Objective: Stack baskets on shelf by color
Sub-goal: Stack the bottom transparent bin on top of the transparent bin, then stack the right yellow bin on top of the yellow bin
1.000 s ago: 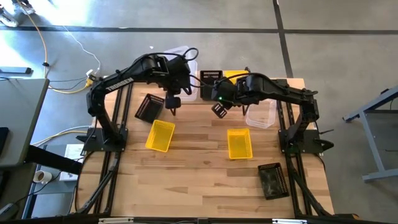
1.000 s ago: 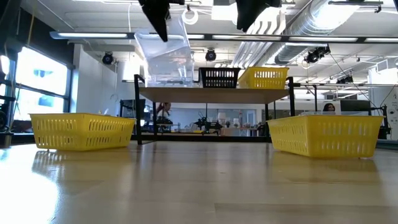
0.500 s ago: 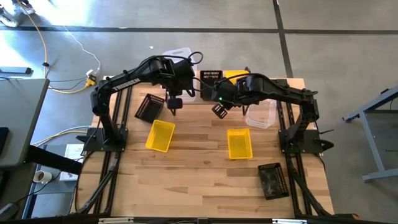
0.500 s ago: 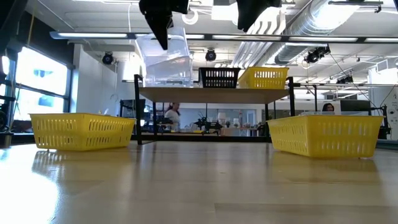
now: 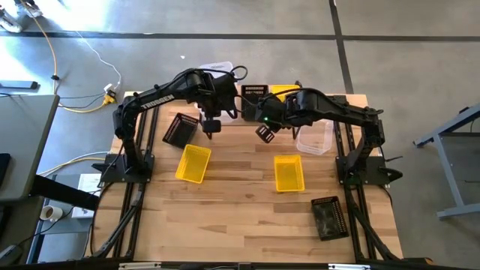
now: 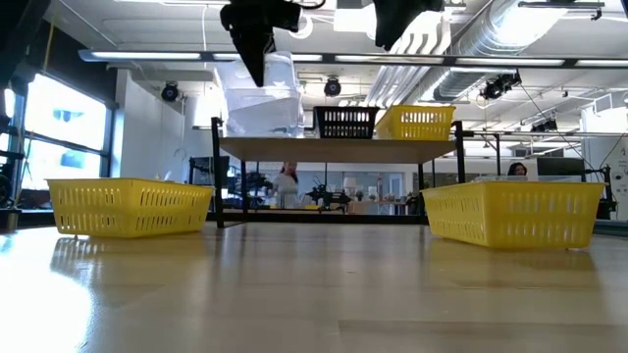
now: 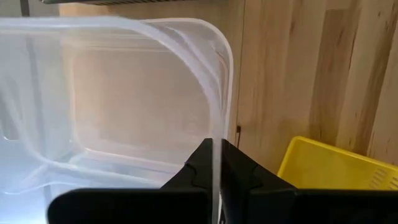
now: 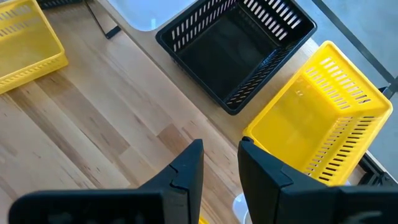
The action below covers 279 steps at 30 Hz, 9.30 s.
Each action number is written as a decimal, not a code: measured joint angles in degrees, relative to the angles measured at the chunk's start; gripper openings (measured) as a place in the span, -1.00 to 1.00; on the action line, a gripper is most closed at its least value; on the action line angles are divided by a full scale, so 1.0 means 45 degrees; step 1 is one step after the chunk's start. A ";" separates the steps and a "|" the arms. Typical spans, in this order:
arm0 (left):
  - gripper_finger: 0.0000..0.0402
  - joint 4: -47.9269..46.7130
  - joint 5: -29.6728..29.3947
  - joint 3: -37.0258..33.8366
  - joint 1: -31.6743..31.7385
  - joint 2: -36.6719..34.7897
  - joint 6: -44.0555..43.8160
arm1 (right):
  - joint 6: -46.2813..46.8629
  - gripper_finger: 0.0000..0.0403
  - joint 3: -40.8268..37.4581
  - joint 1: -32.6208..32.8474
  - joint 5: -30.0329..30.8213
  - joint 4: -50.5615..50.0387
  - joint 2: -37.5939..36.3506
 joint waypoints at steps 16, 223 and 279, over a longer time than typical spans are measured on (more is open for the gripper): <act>-0.97 0.0041 -0.0039 0.0000 0.0000 0.0020 0.0201 | 0.0005 -0.57 0.0000 0.0005 -0.0165 0.0000 -0.0005; -0.35 1.0464 -0.1855 -0.9296 -0.3735 -0.7683 -0.4545 | -0.5279 -1.00 -0.7213 0.2287 -0.5756 0.4214 -0.5634; -0.35 1.0469 -0.2356 -0.9296 -0.1404 -0.7683 -0.4569 | -1.4125 -1.00 -0.8816 -0.4765 -0.4475 0.5258 -0.5601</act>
